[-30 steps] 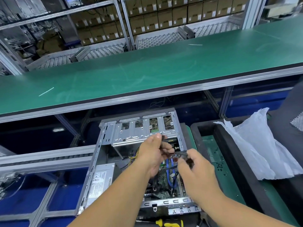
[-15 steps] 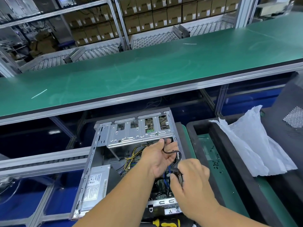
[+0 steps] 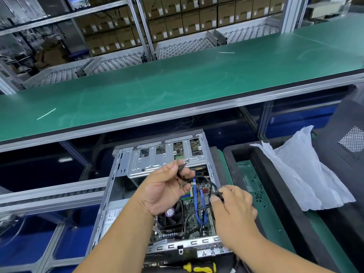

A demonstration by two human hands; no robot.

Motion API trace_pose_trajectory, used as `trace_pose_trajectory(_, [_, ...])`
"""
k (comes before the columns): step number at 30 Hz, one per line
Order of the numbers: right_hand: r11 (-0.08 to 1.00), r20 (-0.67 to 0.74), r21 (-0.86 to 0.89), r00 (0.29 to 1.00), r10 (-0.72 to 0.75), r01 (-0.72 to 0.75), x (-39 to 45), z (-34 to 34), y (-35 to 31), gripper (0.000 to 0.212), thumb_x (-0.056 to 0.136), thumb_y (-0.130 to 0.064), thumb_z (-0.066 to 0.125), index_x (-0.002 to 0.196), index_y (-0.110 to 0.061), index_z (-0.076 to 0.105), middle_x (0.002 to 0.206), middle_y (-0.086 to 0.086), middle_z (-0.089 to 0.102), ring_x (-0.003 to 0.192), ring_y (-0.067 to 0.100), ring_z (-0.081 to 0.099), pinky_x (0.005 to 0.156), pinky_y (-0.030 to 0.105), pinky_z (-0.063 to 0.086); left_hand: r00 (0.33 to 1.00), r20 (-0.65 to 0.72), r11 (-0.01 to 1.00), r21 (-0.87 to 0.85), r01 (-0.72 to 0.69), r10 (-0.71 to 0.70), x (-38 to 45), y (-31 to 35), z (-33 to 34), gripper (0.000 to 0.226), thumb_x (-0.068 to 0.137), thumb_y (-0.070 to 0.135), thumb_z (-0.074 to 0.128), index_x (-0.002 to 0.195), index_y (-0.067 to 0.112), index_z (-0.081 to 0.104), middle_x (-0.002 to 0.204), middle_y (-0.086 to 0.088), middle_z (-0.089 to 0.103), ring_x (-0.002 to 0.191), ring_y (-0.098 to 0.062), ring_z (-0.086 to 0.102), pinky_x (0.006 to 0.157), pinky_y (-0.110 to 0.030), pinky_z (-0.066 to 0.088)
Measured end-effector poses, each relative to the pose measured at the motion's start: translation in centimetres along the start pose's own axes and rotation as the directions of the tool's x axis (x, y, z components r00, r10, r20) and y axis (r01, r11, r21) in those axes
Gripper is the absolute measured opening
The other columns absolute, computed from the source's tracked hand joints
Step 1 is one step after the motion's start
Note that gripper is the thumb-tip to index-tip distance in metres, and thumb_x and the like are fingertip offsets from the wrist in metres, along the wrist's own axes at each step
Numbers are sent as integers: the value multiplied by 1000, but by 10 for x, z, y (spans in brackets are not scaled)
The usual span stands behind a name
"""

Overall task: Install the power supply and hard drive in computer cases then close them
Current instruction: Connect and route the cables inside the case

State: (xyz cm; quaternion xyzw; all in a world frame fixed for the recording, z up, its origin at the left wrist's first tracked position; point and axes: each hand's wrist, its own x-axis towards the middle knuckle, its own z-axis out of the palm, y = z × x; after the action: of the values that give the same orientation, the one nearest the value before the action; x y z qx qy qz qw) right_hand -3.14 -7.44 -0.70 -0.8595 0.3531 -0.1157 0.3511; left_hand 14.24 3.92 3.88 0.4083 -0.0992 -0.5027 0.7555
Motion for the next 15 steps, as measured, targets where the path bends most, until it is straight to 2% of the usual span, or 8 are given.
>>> trace_pose_trajectory(2, [1000, 17, -29, 1000, 0, 0, 5, -3, -4, 10, 101, -44, 38, 104, -41, 47, 127, -18, 36, 110, 5, 13, 93, 40, 22, 1000, -3, 1000, -8, -10, 10, -1, 1, 1, 20, 93, 13, 65, 113, 12, 71, 96, -8, 74, 104, -28, 69, 82, -39, 47])
trace_pose_trajectory(3, [999, 32, -46, 999, -6, 8, 7, -4, -5, 15, 99, -43, 42, 113, -44, 45, 129, -18, 33, 113, 6, 15, 95, 41, 24, 1000, -15, 1000, -13, -24, 24, -2, 2, 3, 27, 95, 12, 63, 121, 9, 69, 100, -9, 75, 107, -29, 69, 81, -39, 48])
trace_pose_trajectory(5, [997, 13, -54, 999, -50, 51, 7, -7, -8, 44, 92, -42, 50, 131, -49, 31, 127, -23, 23, 120, 8, 16, 99, 42, 27, 998, -35, 998, 25, -60, 61, -3, 3, 8, 33, 97, 10, 59, 129, 6, 66, 107, -11, 76, 118, -31, 67, 83, -39, 47])
trace_pose_trajectory(6, [995, -21, -43, 996, -88, 87, 7, -11, -11, 50, 90, -41, 53, 133, -51, 28, 124, -25, 20, 120, 6, 18, 98, 41, 27, 996, -47, 995, 72, -73, 77, -4, 3, 11, 29, 97, 10, 59, 125, 7, 67, 111, -13, 75, 123, -33, 65, 85, -40, 46])
trace_pose_trajectory(8, [983, -65, 5, 981, -185, 186, 6, -16, -16, 43, 88, -41, 54, 125, -53, 35, 121, -29, 28, 116, 3, 25, 93, 37, 27, 991, -94, 980, 186, -76, 95, -6, 3, 19, 21, 94, 10, 62, 114, 9, 69, 117, -19, 74, 125, -34, 64, 90, -43, 43])
trace_pose_trajectory(11, [960, -34, 26, 960, -279, 280, 6, -17, -22, 25, 88, -41, 49, 111, -50, 49, 115, -31, 43, 117, 2, 33, 90, 35, 29, 968, -207, 960, 267, -81, 139, -4, -2, 30, 14, 91, 6, 64, 105, 9, 63, 115, -23, 73, 116, -34, 69, 92, -41, 48])
trace_pose_trajectory(15, [964, -1, -24, 964, -265, 265, 7, -10, -23, 39, 90, -42, 46, 129, -47, 52, 123, -24, 39, 123, 7, 30, 96, 37, 31, 886, -441, 942, 335, 11, 146, 9, -22, 33, 5, 96, 8, 66, 101, 7, 67, 103, -12, 78, 89, -21, 76, 81, -36, 50])
